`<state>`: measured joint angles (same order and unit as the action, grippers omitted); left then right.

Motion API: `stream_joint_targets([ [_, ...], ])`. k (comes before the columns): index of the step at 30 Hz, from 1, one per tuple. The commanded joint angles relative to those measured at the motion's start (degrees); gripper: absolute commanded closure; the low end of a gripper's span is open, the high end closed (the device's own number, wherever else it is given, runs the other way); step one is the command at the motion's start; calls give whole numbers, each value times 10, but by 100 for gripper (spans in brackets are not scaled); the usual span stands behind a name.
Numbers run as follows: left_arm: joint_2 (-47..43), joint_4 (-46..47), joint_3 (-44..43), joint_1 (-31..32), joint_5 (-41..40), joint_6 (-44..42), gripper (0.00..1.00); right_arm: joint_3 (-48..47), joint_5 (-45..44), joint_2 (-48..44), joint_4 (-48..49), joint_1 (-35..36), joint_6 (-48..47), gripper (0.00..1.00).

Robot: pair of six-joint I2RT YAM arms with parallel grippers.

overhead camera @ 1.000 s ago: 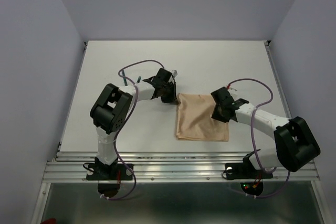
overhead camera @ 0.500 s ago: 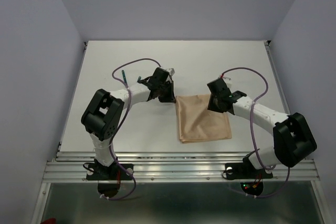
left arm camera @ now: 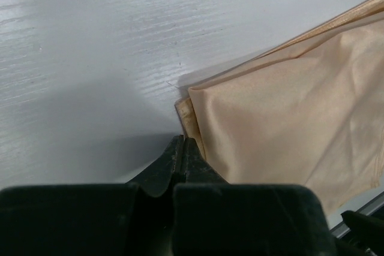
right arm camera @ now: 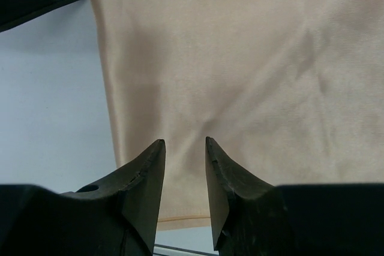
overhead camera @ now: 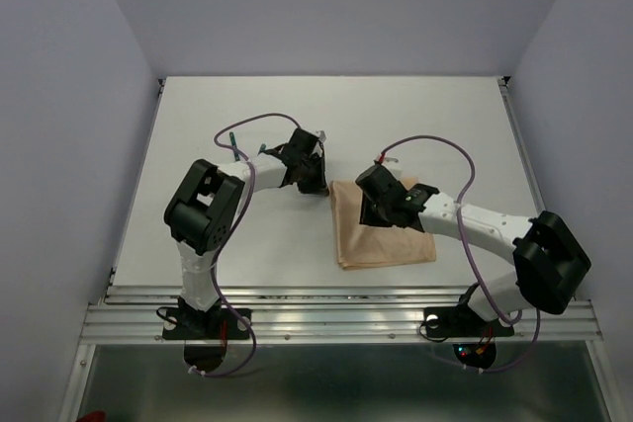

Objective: Fold the napkin into a case and place the utensils inside
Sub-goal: Smooth out the lower triangle-folded napkin at the center of the board.

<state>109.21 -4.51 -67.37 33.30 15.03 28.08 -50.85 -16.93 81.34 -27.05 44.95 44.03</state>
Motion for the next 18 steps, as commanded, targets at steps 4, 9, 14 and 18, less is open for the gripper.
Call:
stream_joint_targets([
  [4,24,14,-43,-2,8,9,100,-52,1,53,11,56,35,57],
  [9,31,15,-44,-2,8,13,100,-65,7,80,19,91,45,53],
  [14,26,17,-38,-3,7,12,100,-84,3,111,10,111,49,52],
  [18,25,19,-34,-3,10,12,100,-94,-3,127,11,117,51,53],
])
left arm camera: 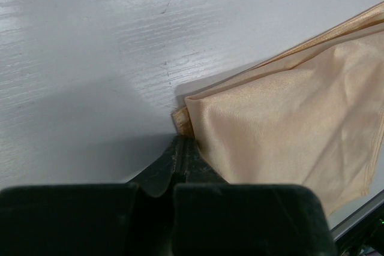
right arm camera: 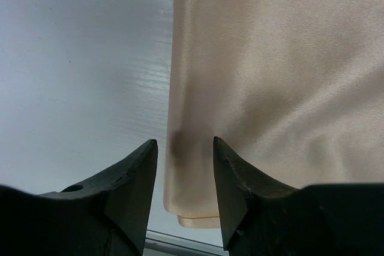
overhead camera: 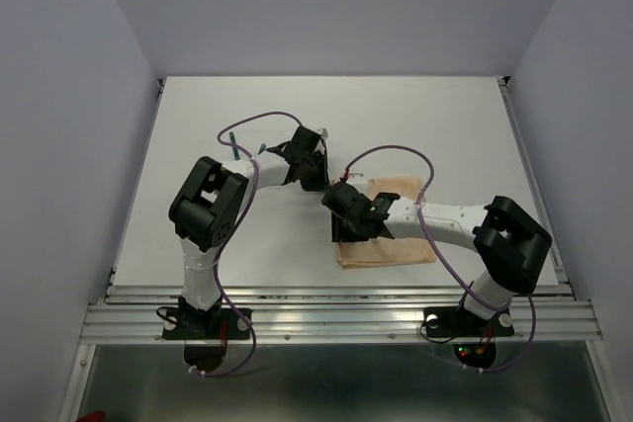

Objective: Fold the napkin into a case and place the utensils inside
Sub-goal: Smooth out the lower triangle-folded napkin at the center of the board.

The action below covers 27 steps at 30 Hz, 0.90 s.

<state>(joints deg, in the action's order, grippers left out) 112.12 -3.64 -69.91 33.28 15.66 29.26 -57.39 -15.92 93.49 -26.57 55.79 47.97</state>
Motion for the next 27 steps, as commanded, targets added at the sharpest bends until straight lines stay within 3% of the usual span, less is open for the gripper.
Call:
stream_joint_targets([
  [1,-4,11,-8,-1,3,0,100,-35,-16,15,4,9,13,54],
  [4,-4,13,-6,-1,4,0,100,-39,-24,27,-2,14,14,61],
  [10,-4,14,-5,-1,5,-3,100,-35,-35,31,-5,25,23,87],
  [15,-2,16,-2,-3,7,-3,100,-37,-41,31,-10,30,25,99],
  [27,6,31,10,-8,15,-1,100,-34,-61,16,-29,46,42,99],
])
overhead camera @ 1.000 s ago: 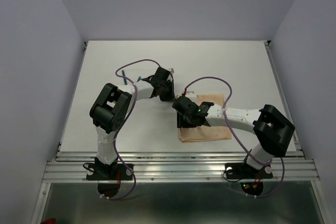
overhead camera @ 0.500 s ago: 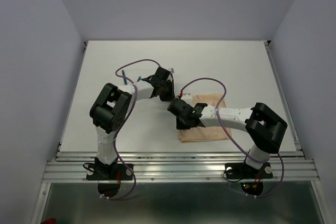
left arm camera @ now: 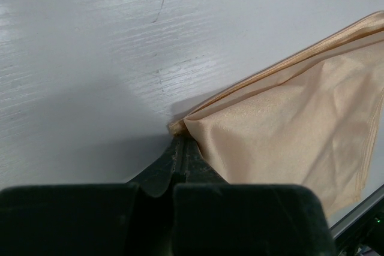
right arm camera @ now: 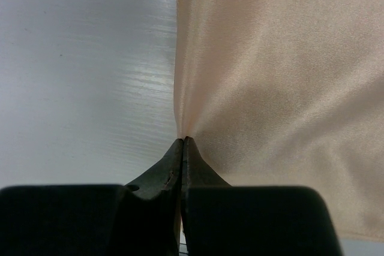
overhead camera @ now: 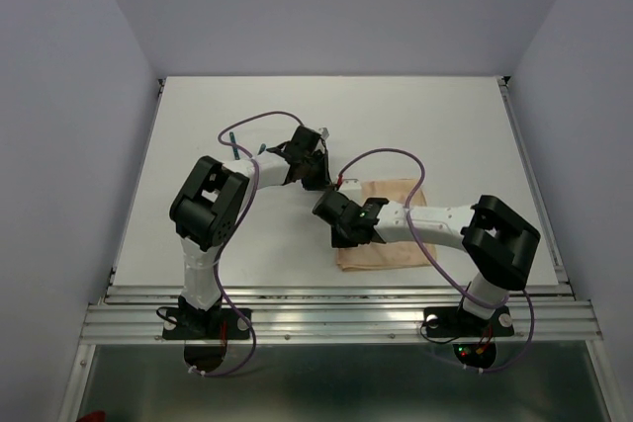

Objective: Fold the napkin into a case and place the utensils inside
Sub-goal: Smooth out the lower triangle-folded napkin at the center of the board.

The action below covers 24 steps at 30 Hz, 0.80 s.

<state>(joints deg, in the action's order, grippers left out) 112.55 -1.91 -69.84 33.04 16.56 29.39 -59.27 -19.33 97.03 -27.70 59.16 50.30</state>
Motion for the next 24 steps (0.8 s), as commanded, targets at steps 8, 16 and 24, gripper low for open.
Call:
stream_joint_targets([
  [8,3,15,14,-7,8,-5,100,-1,-31,-28,-27,18,33,99],
  [16,-3,15,17,-8,11,-4,100,-1,-23,-11,-11,18,34,99],
  [24,-52,-7,19,-8,7,-13,100,-21,-61,-33,-21,18,27,60],
])
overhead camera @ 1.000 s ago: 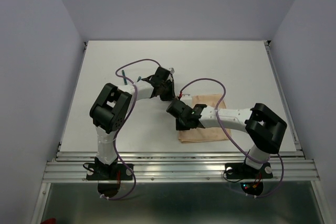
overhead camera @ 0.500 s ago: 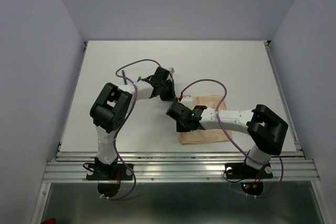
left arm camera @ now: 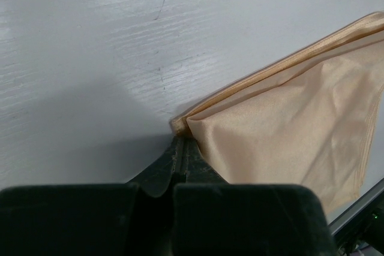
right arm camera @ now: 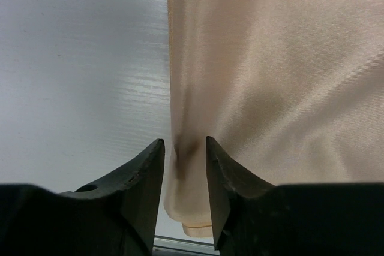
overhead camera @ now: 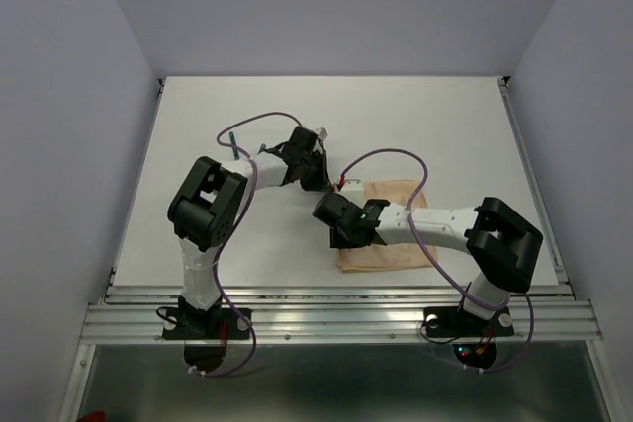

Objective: Fold the napkin into a case and place the utensils inside
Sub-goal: Smooth out the lower triangle-folded napkin at the center of the board.

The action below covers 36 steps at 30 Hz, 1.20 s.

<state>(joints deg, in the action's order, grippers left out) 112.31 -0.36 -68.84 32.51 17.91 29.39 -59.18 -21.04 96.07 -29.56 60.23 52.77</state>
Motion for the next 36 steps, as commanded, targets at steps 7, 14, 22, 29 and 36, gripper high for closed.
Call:
stream_joint_targets([
  [7,-92,-63,4,-3,-36,-21,71,-17,-83,-91,-14,-56,-21,57],
  [14,-130,-70,9,-3,-46,-7,34,52,-59,-180,-11,-223,-70,58],
  [22,-93,-32,32,0,1,23,19,65,13,-180,30,-409,-155,66],
  [29,-39,-17,24,7,18,28,28,46,11,-108,48,-473,-191,69],
  [36,-13,-13,16,6,15,30,55,38,16,-49,80,-498,-206,77],
])
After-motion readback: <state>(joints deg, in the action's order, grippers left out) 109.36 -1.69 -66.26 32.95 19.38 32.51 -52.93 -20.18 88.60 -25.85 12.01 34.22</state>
